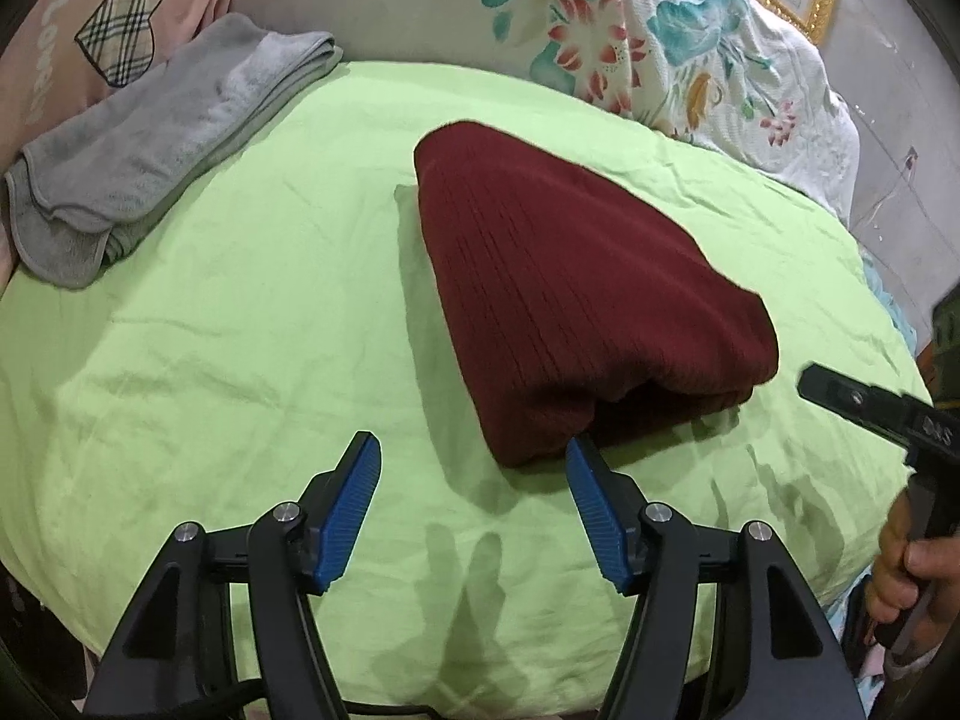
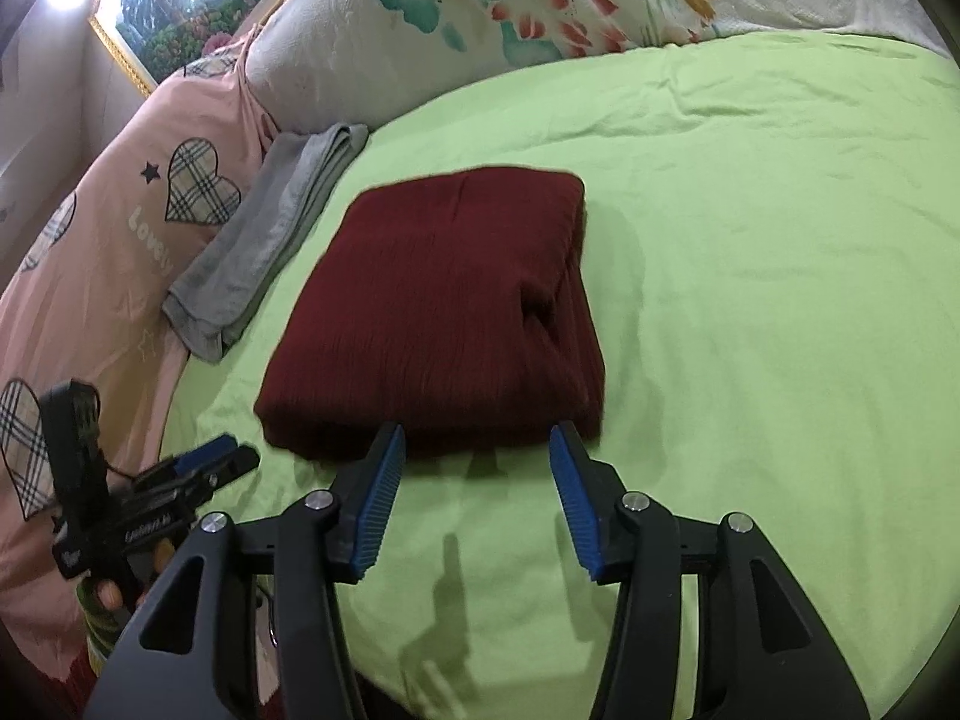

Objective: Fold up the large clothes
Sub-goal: 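Pinch the sweater bundle edge with the right tool while the left tool pinches beside it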

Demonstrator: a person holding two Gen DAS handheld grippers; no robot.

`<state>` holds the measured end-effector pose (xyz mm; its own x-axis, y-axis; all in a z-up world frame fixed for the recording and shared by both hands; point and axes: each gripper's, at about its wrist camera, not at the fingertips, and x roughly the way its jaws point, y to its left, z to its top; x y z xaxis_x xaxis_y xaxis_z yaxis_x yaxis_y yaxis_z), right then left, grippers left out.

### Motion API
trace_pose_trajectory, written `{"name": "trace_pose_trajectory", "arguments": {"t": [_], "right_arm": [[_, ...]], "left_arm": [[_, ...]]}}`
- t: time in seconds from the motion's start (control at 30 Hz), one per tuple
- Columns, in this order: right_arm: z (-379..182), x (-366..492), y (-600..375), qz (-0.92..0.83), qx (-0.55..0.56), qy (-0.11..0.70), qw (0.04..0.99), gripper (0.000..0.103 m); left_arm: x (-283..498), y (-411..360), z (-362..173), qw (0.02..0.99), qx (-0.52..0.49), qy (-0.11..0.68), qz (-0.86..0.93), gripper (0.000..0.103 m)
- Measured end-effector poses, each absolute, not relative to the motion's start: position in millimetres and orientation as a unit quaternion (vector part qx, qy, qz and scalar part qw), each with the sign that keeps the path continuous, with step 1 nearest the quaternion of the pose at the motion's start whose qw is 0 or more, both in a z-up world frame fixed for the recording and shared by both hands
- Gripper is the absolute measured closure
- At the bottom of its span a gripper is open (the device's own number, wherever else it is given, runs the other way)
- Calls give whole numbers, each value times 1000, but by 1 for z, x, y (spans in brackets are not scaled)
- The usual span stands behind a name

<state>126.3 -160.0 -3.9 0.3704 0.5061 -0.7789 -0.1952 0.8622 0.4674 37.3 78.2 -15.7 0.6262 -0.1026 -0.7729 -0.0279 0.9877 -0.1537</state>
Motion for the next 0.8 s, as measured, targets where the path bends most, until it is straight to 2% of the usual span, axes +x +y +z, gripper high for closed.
{"name": "trace_pose_trajectory", "arguments": {"t": [0.03, 0.33, 0.37, 0.4, 0.43, 0.53, 0.63, 0.8], "right_arm": [[-8, 132, -160, 208, 154, 522, 813, 52], [-46, 165, -156, 188, 176, 542, 800, 52], [-47, 166, -155, 191, 178, 542, 799, 65], [-47, 166, -154, 196, 179, 539, 799, 89], [-44, 167, -153, 201, 178, 537, 799, 91], [-21, 164, -160, 203, 173, 500, 824, 94], [-14, 163, -170, 192, 154, 493, 834, 95], [-56, 162, -162, 180, 121, 540, 813, 95]], "left_arm": [[40, 77, -15, 899, -73, 430, -22, 33], [68, 50, -39, 908, -5, 419, -9, 31], [71, 50, -42, 909, 0, 417, -3, 33], [75, 49, -45, 911, 3, 413, -3, 50], [77, 47, -47, 911, 1, 413, -23, 65], [69, 36, -39, 917, 34, 397, -16, 73], [59, 32, -34, 922, 52, 384, -18, 76], [63, 31, -57, 909, 72, 410, -20, 77]]}}
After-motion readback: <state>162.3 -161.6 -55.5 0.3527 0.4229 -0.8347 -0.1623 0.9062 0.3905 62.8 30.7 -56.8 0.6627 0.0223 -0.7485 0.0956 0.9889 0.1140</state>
